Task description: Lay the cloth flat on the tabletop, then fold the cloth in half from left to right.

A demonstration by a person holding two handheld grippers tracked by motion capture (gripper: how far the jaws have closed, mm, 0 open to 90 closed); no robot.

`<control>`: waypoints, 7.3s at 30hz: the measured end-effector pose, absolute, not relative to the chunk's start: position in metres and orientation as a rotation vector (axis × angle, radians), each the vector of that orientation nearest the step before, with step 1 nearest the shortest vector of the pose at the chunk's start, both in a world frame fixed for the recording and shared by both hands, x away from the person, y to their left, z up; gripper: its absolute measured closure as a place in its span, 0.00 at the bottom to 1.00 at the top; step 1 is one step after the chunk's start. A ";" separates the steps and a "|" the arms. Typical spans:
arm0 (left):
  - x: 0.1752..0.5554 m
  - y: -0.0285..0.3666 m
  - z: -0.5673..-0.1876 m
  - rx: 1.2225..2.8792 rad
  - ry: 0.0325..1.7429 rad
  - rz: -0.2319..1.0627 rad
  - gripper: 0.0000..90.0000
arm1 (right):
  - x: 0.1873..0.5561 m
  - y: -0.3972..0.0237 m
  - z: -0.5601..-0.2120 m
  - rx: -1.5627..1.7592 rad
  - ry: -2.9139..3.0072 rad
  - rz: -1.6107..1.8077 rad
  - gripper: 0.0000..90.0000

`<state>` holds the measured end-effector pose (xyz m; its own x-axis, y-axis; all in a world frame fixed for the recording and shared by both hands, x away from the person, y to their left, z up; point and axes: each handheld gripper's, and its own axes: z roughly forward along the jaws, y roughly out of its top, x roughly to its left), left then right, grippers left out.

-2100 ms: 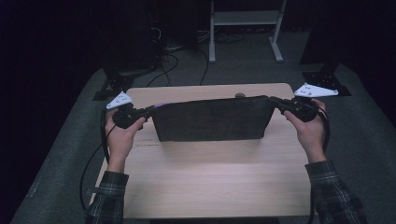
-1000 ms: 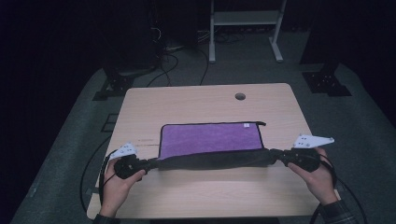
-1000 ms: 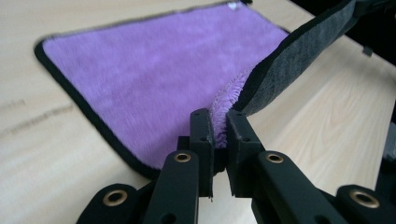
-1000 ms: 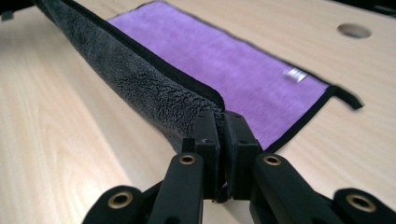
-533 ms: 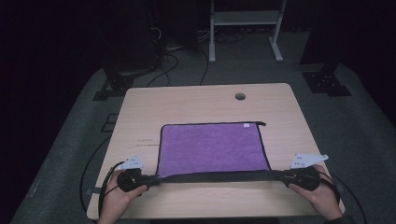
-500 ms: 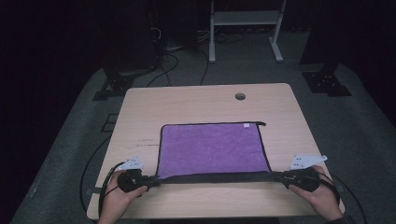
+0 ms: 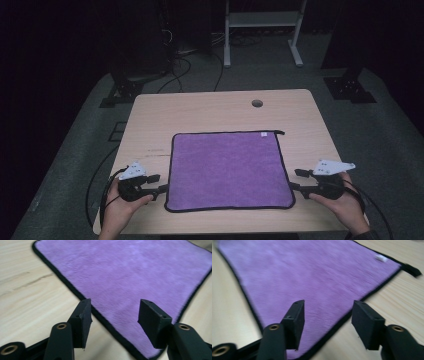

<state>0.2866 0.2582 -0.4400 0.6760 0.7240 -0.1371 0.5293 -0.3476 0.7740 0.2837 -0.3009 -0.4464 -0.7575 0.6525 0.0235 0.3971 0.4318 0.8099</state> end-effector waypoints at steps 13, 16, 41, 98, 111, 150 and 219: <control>0.347 0.247 -0.455 2.060 1.076 0.378 0.41 | 0.338 -0.320 -0.472 1.204 2.275 1.066 0.38; 0.354 0.244 -0.460 2.054 1.089 0.380 0.41 | 0.341 -0.321 -0.474 1.226 2.263 1.061 0.38; 0.357 0.221 -0.480 2.025 1.144 0.533 0.45 | 0.344 -0.324 -0.486 1.240 2.236 1.023 0.30; 0.359 0.281 -0.455 1.815 1.290 0.376 0.95 | 0.346 -0.325 -0.487 1.264 2.241 0.991 0.14; 0.360 0.261 -0.439 1.783 1.202 0.318 0.95 | 0.346 -0.325 -0.487 1.264 2.242 0.988 0.14; 0.386 0.162 -0.424 1.907 0.894 0.226 0.95 | 0.346 -0.325 -0.487 1.264 2.242 0.989 0.14; 0.427 -0.033 -0.463 2.046 0.659 -0.028 0.80 | 0.346 -0.325 -0.487 1.264 2.241 0.989 0.14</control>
